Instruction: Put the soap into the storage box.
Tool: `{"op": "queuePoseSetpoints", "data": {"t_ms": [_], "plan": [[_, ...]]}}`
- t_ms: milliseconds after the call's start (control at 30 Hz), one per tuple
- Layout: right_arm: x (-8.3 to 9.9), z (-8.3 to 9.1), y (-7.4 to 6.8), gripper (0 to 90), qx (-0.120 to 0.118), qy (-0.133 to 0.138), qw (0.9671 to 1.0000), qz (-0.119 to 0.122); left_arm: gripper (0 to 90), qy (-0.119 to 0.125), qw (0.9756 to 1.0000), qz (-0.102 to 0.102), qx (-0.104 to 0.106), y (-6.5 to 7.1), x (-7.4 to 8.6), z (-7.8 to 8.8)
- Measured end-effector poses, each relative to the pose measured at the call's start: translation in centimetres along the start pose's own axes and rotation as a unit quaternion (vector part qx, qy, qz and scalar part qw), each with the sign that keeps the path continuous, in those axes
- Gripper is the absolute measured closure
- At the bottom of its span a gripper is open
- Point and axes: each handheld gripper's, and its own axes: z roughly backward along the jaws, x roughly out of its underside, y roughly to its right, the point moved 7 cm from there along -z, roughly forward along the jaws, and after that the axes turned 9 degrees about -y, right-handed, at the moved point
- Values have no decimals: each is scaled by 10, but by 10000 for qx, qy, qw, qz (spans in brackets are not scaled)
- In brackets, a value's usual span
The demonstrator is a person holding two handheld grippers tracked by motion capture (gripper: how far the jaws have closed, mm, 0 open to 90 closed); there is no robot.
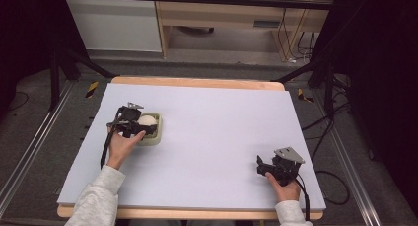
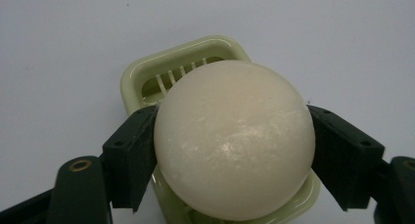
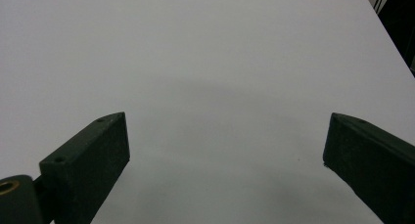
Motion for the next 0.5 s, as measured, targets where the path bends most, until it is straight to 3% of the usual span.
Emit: {"op": "queuePoseSetpoints", "data": {"t_ms": [500], "plan": [[0,0,0,38,18,9,10000,13,244,-58,10000,8,2,0,2,-5]]}}
